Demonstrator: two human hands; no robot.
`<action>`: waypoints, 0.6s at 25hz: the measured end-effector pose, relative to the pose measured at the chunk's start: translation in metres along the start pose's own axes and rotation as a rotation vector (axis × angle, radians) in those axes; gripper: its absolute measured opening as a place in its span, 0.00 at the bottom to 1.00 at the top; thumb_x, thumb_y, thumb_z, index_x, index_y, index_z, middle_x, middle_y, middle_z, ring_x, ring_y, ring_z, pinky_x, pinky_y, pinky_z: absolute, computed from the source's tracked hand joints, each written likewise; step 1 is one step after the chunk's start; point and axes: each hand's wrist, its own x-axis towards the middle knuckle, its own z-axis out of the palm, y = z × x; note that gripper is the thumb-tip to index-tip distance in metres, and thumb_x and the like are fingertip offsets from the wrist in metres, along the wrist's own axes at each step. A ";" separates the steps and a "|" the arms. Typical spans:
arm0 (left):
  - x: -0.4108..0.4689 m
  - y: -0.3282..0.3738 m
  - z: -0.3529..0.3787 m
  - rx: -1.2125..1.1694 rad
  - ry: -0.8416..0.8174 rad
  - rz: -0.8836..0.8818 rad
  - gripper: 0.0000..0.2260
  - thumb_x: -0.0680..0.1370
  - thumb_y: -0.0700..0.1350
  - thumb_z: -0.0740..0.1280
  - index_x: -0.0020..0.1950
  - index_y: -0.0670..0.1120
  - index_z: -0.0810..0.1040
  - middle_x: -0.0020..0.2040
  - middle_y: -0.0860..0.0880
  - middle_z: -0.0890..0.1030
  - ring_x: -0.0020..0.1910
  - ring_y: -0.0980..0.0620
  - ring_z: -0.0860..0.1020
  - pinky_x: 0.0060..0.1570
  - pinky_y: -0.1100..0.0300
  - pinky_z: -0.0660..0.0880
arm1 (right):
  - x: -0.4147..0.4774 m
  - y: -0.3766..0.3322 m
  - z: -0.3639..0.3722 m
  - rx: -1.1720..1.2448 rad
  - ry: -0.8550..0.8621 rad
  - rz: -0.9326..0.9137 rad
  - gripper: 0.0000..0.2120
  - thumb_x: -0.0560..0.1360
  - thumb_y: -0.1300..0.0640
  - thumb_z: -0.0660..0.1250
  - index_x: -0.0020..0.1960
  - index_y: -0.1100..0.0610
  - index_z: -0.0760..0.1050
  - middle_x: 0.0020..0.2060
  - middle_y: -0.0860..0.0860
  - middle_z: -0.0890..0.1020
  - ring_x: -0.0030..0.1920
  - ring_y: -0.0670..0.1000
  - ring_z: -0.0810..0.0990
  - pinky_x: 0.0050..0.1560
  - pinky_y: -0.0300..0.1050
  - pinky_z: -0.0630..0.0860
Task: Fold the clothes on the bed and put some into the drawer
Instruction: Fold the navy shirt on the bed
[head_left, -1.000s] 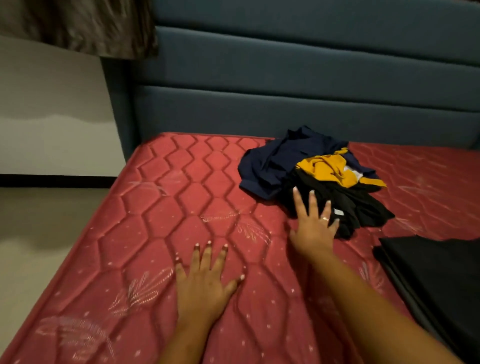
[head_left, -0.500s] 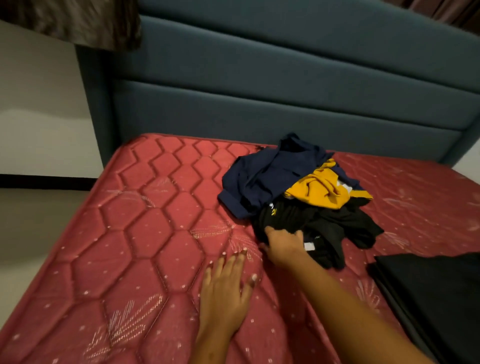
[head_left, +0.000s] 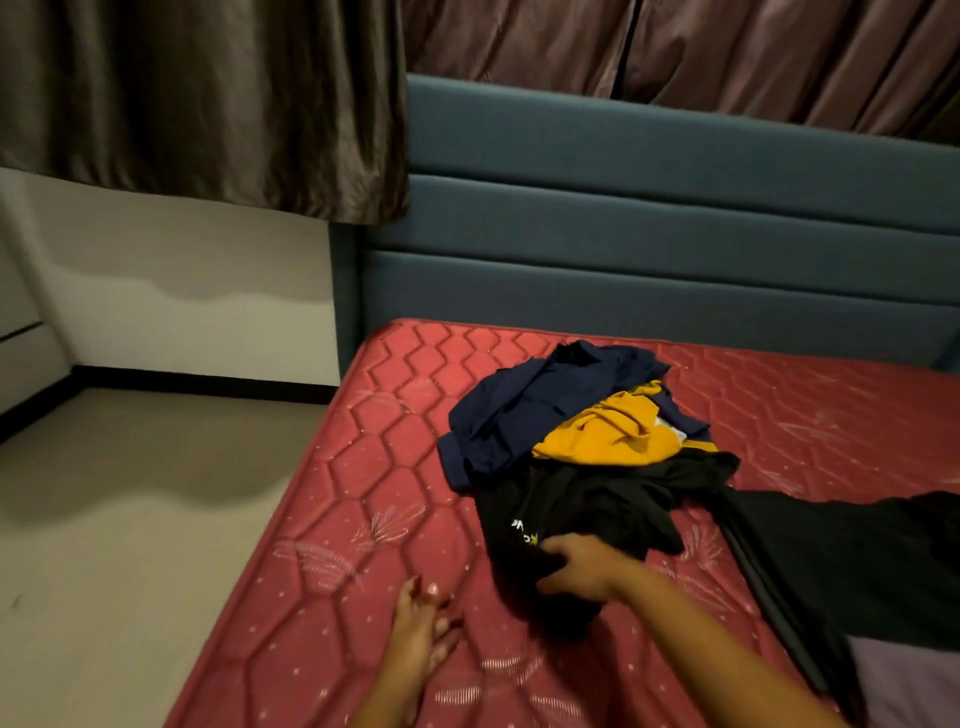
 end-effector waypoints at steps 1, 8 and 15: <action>-0.002 0.002 -0.008 0.099 0.012 0.028 0.14 0.82 0.42 0.59 0.67 0.52 0.64 0.52 0.47 0.78 0.44 0.48 0.78 0.41 0.58 0.72 | -0.002 0.016 -0.017 0.031 0.184 0.125 0.24 0.75 0.51 0.65 0.70 0.49 0.68 0.67 0.55 0.74 0.65 0.57 0.74 0.63 0.47 0.71; 0.045 0.040 0.011 0.953 0.022 0.332 0.28 0.74 0.42 0.70 0.73 0.47 0.66 0.70 0.41 0.68 0.62 0.46 0.74 0.65 0.55 0.68 | -0.002 0.021 0.008 0.023 0.538 0.196 0.42 0.72 0.35 0.65 0.73 0.31 0.38 0.77 0.50 0.38 0.76 0.65 0.44 0.66 0.72 0.58; 0.172 0.027 0.050 1.378 0.152 0.589 0.53 0.61 0.78 0.52 0.79 0.52 0.45 0.79 0.49 0.52 0.77 0.48 0.53 0.72 0.49 0.54 | 0.141 0.021 0.070 -0.076 0.447 0.467 0.43 0.67 0.23 0.56 0.70 0.28 0.30 0.76 0.53 0.33 0.74 0.71 0.44 0.63 0.80 0.46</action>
